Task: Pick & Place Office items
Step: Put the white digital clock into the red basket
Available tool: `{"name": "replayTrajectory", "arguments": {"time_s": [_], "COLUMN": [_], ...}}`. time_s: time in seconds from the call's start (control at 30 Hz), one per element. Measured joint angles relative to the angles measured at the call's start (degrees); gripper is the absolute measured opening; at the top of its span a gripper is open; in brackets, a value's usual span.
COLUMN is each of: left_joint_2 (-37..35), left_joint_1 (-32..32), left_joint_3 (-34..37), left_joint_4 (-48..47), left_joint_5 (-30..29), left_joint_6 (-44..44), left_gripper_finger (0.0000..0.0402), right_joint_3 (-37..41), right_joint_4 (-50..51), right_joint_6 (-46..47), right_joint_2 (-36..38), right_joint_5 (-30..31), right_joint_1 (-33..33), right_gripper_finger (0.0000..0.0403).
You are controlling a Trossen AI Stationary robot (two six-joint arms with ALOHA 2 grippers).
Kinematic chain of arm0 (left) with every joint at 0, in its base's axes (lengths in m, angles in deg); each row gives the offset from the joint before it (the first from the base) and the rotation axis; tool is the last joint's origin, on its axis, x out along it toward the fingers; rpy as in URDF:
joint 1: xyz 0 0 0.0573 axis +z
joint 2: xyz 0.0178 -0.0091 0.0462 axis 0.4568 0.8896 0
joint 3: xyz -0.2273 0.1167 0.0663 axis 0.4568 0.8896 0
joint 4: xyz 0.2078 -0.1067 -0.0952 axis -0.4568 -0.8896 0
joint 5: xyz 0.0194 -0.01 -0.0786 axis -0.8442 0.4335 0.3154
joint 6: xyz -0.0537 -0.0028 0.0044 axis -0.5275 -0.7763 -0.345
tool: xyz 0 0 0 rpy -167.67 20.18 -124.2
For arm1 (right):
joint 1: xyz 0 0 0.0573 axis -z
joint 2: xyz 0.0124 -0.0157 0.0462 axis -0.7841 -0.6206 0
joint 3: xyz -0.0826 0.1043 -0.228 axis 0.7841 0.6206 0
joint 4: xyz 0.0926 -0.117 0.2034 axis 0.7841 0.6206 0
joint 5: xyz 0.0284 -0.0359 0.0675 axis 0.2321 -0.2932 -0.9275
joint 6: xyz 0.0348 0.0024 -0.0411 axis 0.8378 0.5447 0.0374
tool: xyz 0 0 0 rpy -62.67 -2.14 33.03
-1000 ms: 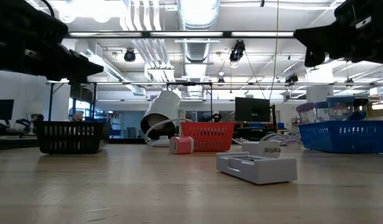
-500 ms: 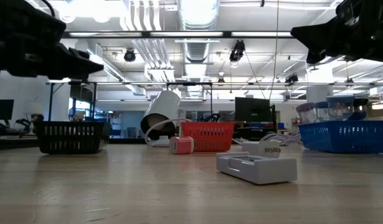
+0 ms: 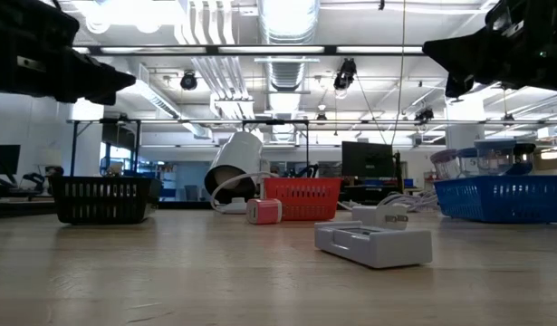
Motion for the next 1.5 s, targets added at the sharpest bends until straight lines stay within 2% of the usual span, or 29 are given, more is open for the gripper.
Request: {"name": "replayTrajectory", "arguments": {"time_s": [0.17, 0.77, 1.0, 1.27, 1.5], "left_joint_2": [-9.24, -8.97, -8.93, -8.95, -8.95], "left_joint_1": [0.00, 0.00, 0.02, 0.01, 0.00], "left_joint_3": [0.75, 0.66, 0.66, 0.66, 0.66], "left_joint_4": [-6.39, -5.19, -5.17, -2.95, -2.24], "left_joint_5": [0.00, 0.51, -4.83, -4.91, -4.88], "left_joint_6": [0.68, -0.49, -0.97, -5.47, -5.60], "left_gripper_finger": [0.0000, 0.0000, 0.0000, 0.0000, 0.0000], "right_joint_3": [0.00, 0.00, 0.00, 0.00, 0.00], "right_joint_4": [0.32, 0.96, 1.18, 0.82, 0.65], "right_joint_6": [1.38, 1.51, 2.07, 2.68, 1.28], "right_joint_2": [0.00, -1.76, -3.86, -4.24, -4.24], "right_joint_5": [-0.03, 0.14, 0.14, 0.18, 1.45], "right_joint_1": [-0.02, -0.13, -0.13, -0.13, -0.15], "right_gripper_finger": [0.0013, 0.0013, 0.0013, 0.0013, 0.0013]}}
